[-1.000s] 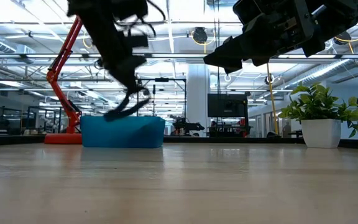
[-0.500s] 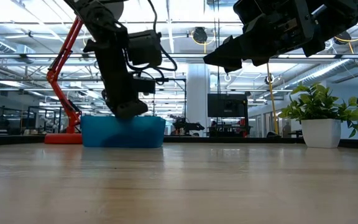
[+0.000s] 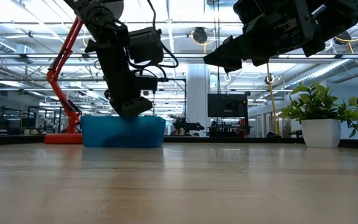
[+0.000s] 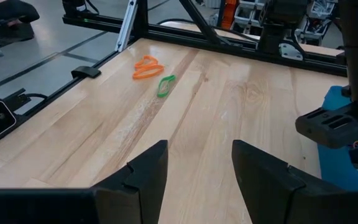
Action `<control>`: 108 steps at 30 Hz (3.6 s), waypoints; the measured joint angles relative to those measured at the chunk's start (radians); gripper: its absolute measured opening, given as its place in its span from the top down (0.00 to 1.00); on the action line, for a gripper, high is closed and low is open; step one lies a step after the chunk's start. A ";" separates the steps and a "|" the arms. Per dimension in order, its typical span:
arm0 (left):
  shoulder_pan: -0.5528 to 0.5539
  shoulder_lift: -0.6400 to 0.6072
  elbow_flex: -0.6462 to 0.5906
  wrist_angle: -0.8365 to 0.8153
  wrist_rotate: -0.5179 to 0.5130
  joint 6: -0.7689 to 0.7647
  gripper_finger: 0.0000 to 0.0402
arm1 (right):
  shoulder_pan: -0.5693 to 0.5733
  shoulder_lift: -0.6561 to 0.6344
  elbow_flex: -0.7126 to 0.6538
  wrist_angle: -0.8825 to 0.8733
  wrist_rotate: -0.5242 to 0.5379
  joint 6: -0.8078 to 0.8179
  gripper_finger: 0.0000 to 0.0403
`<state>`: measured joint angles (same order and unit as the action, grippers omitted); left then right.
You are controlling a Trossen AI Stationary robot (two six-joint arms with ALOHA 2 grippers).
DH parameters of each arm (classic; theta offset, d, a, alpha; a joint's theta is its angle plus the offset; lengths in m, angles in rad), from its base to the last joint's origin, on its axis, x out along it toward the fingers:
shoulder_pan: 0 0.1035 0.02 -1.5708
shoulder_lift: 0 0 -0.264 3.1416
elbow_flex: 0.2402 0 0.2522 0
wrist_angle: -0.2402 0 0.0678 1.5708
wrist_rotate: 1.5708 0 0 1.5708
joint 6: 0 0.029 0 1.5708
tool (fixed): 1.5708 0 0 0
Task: Pick and place rubber bands into bin
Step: Put the black rubber band into the blue bin, then put the green rubber band into the blue bin
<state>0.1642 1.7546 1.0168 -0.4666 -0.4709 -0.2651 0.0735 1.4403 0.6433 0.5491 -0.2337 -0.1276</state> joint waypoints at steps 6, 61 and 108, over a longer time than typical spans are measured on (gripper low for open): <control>0.000 0.000 0.000 0.000 0.000 0.001 0.82 | 0.000 0.000 0.000 0.000 0.000 0.000 0.57; -0.515 -0.479 0.000 -0.235 0.445 0.049 0.39 | 0.000 0.000 0.000 0.000 0.000 0.000 0.57; -0.859 0.070 0.004 -0.151 0.325 -0.628 0.39 | 0.000 0.000 0.000 0.023 0.000 0.004 0.57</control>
<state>-0.6952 1.8241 1.0210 -0.6175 -0.1455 -0.8936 0.0734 1.4399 0.6434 0.5724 -0.2337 -0.1238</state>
